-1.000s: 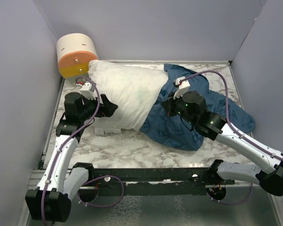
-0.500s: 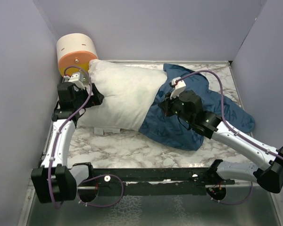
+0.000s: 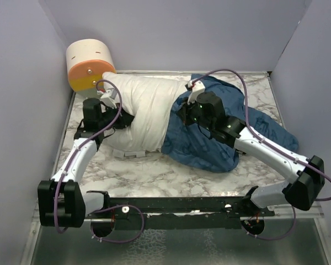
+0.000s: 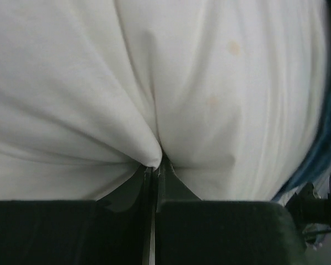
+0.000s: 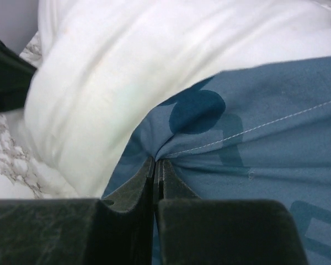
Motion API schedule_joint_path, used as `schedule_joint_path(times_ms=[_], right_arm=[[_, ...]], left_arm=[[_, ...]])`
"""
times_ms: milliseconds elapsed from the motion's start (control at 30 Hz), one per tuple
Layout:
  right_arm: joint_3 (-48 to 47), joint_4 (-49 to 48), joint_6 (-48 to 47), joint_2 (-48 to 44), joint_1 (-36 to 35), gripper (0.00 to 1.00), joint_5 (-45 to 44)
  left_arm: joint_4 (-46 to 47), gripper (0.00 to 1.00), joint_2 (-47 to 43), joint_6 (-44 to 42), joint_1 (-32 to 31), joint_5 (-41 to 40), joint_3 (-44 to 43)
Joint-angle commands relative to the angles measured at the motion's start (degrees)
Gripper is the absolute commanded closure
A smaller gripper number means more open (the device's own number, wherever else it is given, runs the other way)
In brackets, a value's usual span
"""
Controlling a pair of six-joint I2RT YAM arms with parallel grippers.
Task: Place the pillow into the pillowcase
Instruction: Stuff the pillow into the pillowcase.
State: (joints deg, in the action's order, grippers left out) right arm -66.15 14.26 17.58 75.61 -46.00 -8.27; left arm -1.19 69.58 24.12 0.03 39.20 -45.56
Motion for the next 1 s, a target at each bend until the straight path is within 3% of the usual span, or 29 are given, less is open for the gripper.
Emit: schedule_joint_path(times_ms=[0, 200, 400, 467, 533, 567, 633, 700, 800, 967], right_arm=[[-11.7, -6.9, 1.5, 8.2, -0.9, 0.99, 14.6], [-15.8, -8.9, 4.2, 15.5, -1.5, 0.99, 20.1], [-8.0, -7.2, 2.5, 14.6, -1.4, 0.98, 15.2], [-3.7, -6.9, 0.7, 11.1, -1.4, 0.75, 13.2], [1.1, -7.0, -1.5, 5.9, -1.4, 0.54, 12.7], [2.9, -7.0, -2.5, 3.0, -1.4, 0.45, 12.6], [5.9, -6.7, -4.4, -3.3, -1.4, 0.29, 11.7], [8.5, -6.0, -6.0, -10.3, -1.4, 0.14, 11.1], [12.9, -5.5, -6.5, -17.8, -1.2, 0.02, 9.1], [20.9, -5.9, -2.6, -25.6, -0.5, 0.00, 4.9]], left_arm=[[2.8, 1.00, -5.9, 6.4, -13.1, 6.5, 2.7], [10.8, 1.00, -7.5, 12.6, -18.1, 6.7, 4.7], [9.6, 1.00, -4.9, 9.6, -18.4, 0.5, 8.7], [7.4, 1.00, -4.0, 8.3, -18.1, -3.0, 9.8], [5.3, 0.93, -4.0, 7.1, -17.7, -6.0, 10.5], [3.9, 0.87, -4.7, 6.6, -17.6, -7.8, 10.5], [0.2, 0.66, -7.3, 5.4, -17.5, -12.3, 9.8], [-4.0, 0.54, -11.4, 3.9, -17.5, -17.0, 8.3], [-11.2, 0.51, -17.6, 1.1, -17.6, -23.7, 4.6], [-23.3, 0.47, -21.0, -4.9, -25.9, -31.7, -5.3]])
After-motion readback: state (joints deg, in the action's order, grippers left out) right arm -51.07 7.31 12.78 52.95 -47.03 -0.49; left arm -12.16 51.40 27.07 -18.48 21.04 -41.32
